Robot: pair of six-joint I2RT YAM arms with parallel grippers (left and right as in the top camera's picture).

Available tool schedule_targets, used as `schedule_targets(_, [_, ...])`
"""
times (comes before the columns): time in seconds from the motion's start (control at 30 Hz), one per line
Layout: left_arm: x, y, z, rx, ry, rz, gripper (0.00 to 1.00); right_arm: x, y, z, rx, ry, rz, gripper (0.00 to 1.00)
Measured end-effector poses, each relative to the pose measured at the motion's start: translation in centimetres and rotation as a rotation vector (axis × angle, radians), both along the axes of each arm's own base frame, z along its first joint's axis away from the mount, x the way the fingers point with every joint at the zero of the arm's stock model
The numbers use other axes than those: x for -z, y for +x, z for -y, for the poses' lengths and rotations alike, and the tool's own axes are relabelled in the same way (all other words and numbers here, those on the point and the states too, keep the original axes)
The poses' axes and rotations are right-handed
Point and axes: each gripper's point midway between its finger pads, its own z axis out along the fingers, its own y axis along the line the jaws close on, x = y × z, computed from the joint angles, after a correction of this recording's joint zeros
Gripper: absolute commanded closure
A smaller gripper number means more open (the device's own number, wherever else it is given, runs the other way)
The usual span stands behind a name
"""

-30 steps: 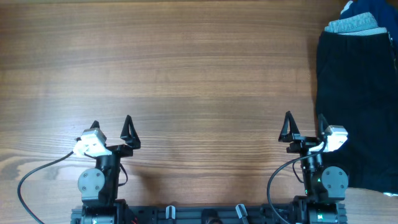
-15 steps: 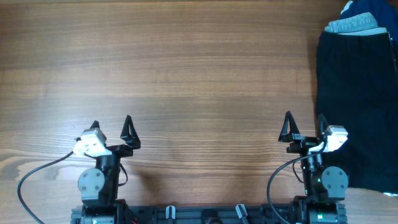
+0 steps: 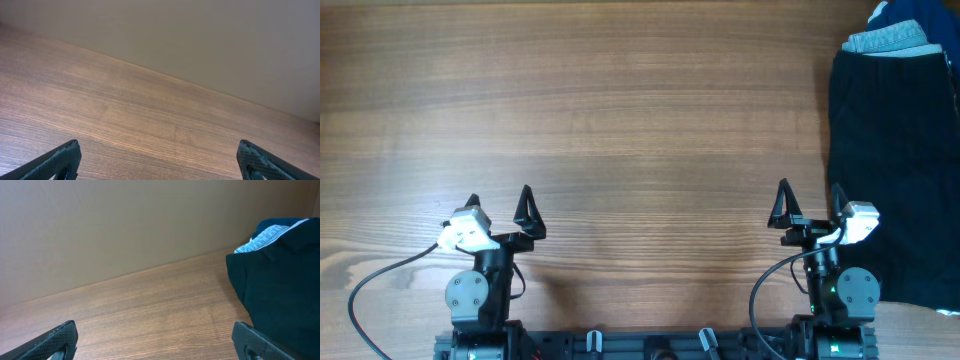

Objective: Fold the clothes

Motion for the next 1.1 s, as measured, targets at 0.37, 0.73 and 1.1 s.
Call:
schedule_targets(0.37, [0.0, 0.0, 0.0, 0.0, 0.0, 0.0, 0.0, 0.0, 0.0, 0.0, 0.0, 0.0, 0.0, 0.0])
schedule_targets(0.73, [0.0, 0.0, 0.0, 0.0, 0.0, 0.0, 0.0, 0.0, 0.0, 0.1, 0.004, 0.0, 0.0, 0.0])
schedule_targets(1.1, [0.0, 0.0, 0.0, 0.0, 0.0, 0.0, 0.0, -1.0, 0.0, 1.3, 0.072, 0.258, 0.046, 0.0])
